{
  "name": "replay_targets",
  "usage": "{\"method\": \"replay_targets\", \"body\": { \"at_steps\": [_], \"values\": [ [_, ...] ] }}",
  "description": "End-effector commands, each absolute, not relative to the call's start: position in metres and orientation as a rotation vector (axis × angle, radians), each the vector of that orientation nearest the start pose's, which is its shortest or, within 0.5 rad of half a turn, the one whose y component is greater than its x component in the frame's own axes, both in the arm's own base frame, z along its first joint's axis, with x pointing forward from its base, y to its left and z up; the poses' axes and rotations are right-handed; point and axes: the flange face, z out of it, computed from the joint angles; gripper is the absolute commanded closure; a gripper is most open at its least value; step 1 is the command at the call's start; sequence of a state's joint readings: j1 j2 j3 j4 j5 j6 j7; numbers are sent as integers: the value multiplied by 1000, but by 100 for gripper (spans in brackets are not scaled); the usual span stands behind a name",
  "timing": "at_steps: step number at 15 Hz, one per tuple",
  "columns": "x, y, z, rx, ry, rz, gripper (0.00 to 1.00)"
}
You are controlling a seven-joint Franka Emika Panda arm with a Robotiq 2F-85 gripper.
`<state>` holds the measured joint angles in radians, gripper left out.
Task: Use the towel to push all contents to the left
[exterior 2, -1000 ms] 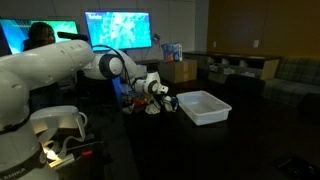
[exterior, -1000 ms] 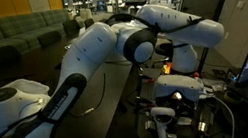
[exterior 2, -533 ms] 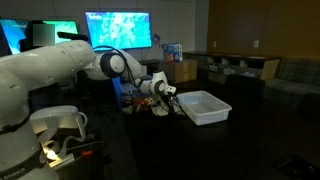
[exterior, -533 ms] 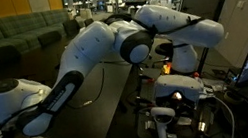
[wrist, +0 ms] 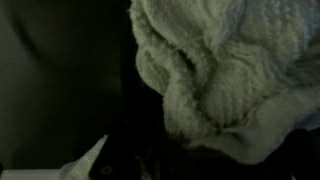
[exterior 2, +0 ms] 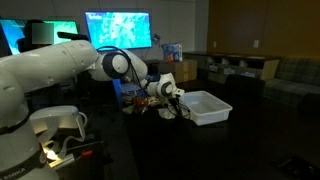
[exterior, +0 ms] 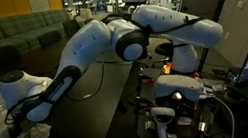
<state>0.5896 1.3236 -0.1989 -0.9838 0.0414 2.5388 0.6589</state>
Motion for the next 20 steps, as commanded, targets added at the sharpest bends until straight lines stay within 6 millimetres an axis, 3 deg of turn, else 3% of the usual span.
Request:
{"method": "replay_targets", "body": {
  "at_steps": [1,6,16,20],
  "values": [
    [700,334,63,-3135,210,-457,99],
    [705,335,60,-3116,212,-452,99],
    [685,394,76,-2989,94,-396,99],
    [681,401,92,-2970,3,-351,99]
  ]
}}
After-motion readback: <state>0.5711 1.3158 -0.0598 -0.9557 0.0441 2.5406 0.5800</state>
